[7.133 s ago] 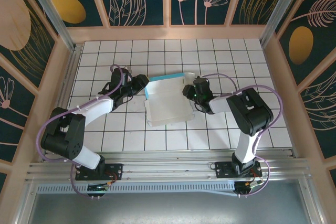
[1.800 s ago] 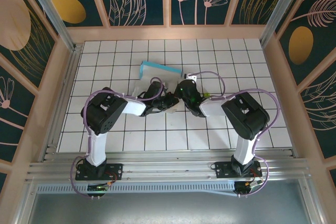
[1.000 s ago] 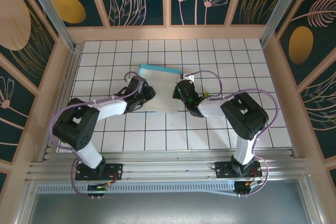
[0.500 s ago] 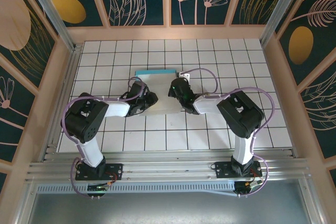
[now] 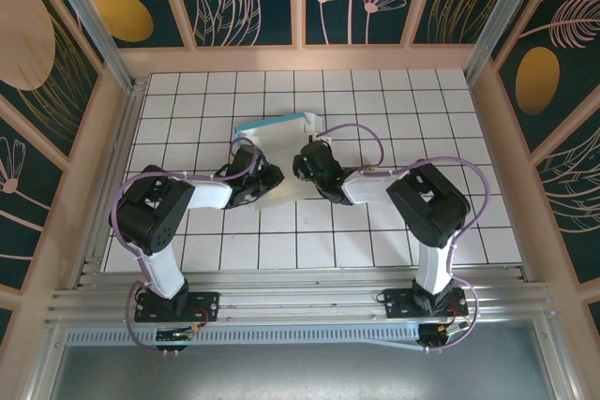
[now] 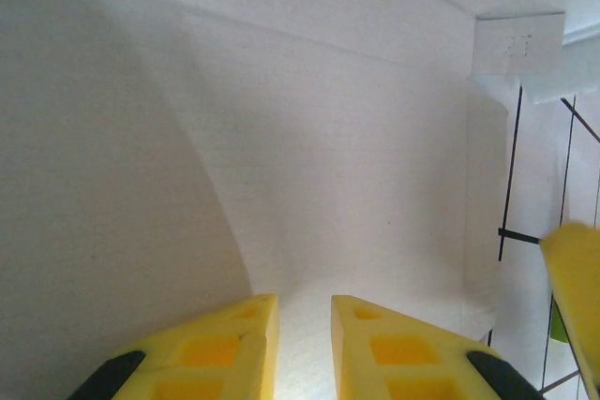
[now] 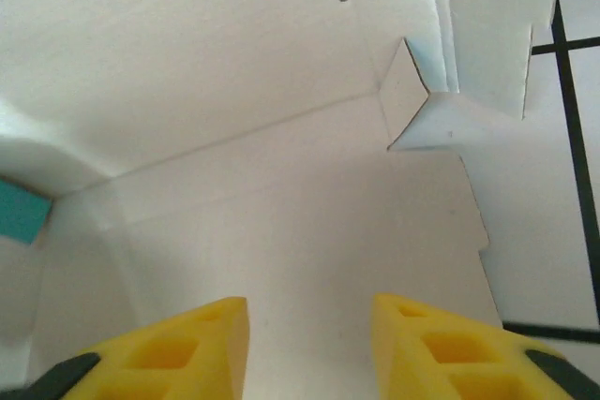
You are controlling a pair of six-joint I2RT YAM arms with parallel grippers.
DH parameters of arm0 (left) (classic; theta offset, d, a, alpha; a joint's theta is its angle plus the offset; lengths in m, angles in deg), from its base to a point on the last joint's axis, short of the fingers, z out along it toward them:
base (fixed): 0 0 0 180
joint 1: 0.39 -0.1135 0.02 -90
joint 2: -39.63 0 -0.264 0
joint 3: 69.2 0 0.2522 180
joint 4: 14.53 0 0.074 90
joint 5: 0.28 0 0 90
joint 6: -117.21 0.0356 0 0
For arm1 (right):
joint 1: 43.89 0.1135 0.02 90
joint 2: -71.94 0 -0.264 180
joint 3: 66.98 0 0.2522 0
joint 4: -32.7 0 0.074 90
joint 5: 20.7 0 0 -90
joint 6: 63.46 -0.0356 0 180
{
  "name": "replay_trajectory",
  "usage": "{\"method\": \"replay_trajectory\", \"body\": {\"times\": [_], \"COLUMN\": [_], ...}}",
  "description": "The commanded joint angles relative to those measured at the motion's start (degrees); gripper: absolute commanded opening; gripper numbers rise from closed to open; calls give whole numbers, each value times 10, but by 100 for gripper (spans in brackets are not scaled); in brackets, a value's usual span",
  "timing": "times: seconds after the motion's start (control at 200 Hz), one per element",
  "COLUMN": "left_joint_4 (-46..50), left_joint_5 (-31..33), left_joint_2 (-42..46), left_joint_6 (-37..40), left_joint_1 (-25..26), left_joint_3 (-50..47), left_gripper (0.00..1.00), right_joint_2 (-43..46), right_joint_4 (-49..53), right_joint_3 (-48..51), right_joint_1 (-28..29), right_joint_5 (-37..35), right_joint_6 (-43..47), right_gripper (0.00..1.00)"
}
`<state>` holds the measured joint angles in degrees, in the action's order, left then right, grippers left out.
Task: Fold the paper box
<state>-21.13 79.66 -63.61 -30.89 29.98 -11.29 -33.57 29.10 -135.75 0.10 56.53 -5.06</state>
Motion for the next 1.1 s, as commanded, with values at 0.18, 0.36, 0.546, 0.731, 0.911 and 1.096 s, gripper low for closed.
{"method": "replay_trajectory", "body": {"times": [0.18, 0.36, 0.546, 0.731, 0.911, 1.096], "left_joint_4": [30, 28, 31, 35, 42, 40], "left_joint_5": [6, 0, -4, -1, -2, -4], "left_joint_2": [-1, -3, -6, 0, 1, -1], "left_joint_6": [17, 19, 23, 24, 30, 30], "left_joint_1": [4, 4, 4, 4, 4, 4], "left_joint_3": [18, 22, 30, 32, 35, 37], "left_gripper": [22, 22, 22, 22, 22, 22], "right_joint_2": [184, 211, 79, -9, -63, -101], "right_joint_4": [57, 30, 76, 35, 27, 58], "right_joint_3": [57, 74, -47, -96, -126, -168], "right_joint_1": [-17, -167, -253, -251, -252, -256], "right_joint_5": [50, 227, 298, 314, 334, 340], "right_joint_6": [129, 316, 464, 602, 740, 803], "right_gripper": [46, 61, 51, 49, 46, 42]}}
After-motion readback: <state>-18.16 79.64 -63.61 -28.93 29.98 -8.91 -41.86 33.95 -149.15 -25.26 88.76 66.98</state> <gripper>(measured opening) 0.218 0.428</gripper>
